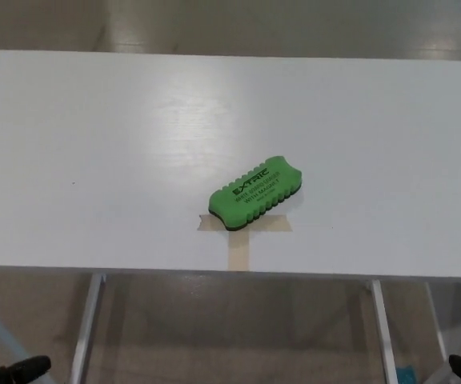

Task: Use the left hand to press on the green eraser and wipe the desk from center to the left and then back to center.

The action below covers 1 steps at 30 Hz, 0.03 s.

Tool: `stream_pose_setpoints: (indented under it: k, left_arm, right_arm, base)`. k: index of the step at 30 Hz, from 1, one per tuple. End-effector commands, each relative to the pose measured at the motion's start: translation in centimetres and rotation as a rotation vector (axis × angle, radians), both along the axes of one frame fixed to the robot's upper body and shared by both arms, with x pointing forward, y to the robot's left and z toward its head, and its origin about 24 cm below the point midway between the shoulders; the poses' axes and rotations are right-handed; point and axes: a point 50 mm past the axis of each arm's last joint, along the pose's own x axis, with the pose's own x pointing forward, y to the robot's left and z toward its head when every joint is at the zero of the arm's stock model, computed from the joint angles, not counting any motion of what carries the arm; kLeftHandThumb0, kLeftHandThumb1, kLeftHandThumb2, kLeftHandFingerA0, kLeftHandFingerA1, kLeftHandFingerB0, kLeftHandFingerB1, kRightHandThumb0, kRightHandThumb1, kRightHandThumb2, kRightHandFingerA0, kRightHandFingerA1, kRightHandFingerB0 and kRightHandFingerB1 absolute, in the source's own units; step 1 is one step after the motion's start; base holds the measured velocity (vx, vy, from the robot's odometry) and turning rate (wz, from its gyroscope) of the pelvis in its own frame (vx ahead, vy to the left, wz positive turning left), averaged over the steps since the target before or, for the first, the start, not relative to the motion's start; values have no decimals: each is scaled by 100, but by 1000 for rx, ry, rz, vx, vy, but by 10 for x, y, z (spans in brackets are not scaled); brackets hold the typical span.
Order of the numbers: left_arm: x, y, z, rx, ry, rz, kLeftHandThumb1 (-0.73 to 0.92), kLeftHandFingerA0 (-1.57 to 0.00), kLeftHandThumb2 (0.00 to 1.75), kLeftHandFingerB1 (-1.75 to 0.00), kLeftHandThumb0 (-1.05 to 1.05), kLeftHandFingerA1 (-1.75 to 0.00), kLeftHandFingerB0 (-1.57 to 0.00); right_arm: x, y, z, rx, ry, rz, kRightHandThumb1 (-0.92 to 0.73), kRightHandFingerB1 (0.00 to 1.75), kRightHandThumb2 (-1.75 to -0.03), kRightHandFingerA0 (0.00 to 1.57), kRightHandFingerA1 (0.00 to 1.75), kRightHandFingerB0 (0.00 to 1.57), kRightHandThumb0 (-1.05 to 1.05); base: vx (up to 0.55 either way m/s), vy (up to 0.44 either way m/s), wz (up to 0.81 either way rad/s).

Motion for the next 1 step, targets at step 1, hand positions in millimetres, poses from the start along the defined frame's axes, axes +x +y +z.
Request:
stream_pose_setpoints:
  k: [1]
  left_arm:
    - [2, -5, -16, 188, 32, 72, 46, -44, 55, -34, -50, -39, -46]
  right_arm:
    - [-13, 0, -8, 5, 56, -11, -76, 38, -64, 75, 48, 56, -44]
  base:
    - [0, 0, 0]
